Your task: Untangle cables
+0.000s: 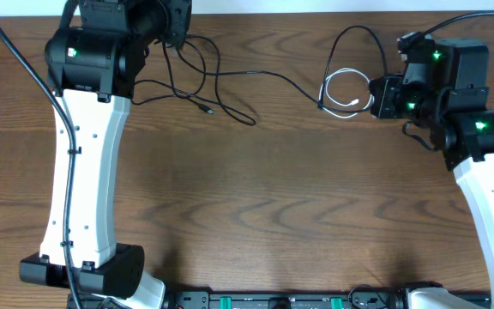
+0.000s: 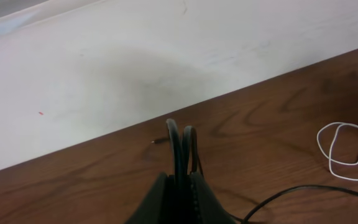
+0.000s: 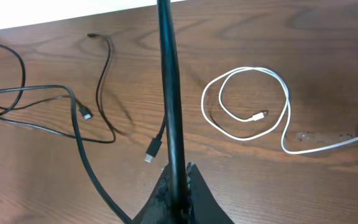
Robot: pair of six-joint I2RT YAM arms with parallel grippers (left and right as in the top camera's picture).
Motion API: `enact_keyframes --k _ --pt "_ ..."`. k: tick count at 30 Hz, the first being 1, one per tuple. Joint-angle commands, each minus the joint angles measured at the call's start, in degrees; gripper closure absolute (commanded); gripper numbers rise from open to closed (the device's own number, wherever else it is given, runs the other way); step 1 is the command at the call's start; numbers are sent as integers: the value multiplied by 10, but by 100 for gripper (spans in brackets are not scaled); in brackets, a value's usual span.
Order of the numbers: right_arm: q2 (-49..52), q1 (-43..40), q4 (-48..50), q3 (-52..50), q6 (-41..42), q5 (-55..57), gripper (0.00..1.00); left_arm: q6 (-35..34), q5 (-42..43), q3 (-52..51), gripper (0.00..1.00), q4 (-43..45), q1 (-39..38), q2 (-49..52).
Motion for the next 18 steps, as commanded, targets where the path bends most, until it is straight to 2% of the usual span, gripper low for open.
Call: enact_keyframes --k 1,3,4,18 --pt "-9 2 0 1 -8 10 99 -7 5 0 68 1 0 -17" --pt "-9 2 0 1 -9 10 99 -7 5 0 33 1 0 -17" --pt "-9 2 0 1 -9 11 99 -7 5 0 25 1 0 -17" --pt "-9 12 0 1 -14 10 99 -8 9 0 24 -2 -2 -17"
